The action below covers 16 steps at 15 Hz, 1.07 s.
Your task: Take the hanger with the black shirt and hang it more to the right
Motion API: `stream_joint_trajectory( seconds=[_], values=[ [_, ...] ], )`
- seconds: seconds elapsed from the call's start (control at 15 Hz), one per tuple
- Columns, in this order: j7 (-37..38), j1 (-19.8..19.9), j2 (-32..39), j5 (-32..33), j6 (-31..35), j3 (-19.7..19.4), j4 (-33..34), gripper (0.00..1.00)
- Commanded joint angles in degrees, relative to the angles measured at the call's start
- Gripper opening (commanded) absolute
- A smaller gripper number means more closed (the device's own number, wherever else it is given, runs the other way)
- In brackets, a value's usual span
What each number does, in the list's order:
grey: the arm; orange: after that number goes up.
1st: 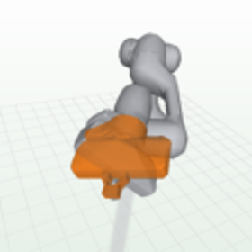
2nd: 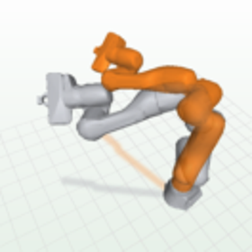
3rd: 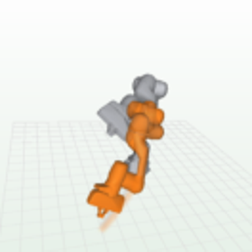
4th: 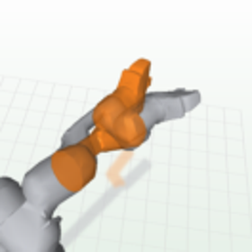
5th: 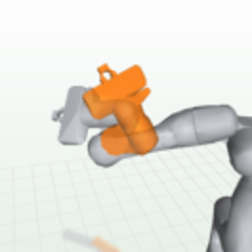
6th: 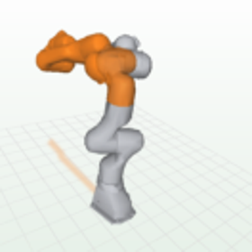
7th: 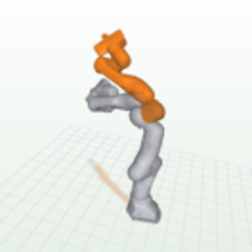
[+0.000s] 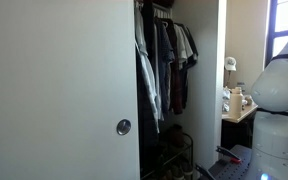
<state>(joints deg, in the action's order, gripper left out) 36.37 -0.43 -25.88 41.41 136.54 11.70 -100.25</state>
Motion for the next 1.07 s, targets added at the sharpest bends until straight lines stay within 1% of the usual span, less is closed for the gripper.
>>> stream_joint_trajectory(
  seconds=[0.0, 0.27, 0.47, 0.73, 1.0],
  values=[
    [-0.3, 1.1, -6.7, -1.1, 3.0, 0.5, -6.8, 0.04],
    [-1.7, 0.9, -11.6, -2.4, 3.0, 0.8, -11.2, 0.04],
    [-3.2, 0.9, -14.9, -4.4, 3.1, 1.1, -14.2, 0.04],
    [-6.5, 0.9, -18.8, -8.1, 3.0, 1.9, -17.1, 0.04],
    [-11.8, 0.2, -22.5, -13.8, 2.7, 2.8, -19.9, 0.04]
  ],
)
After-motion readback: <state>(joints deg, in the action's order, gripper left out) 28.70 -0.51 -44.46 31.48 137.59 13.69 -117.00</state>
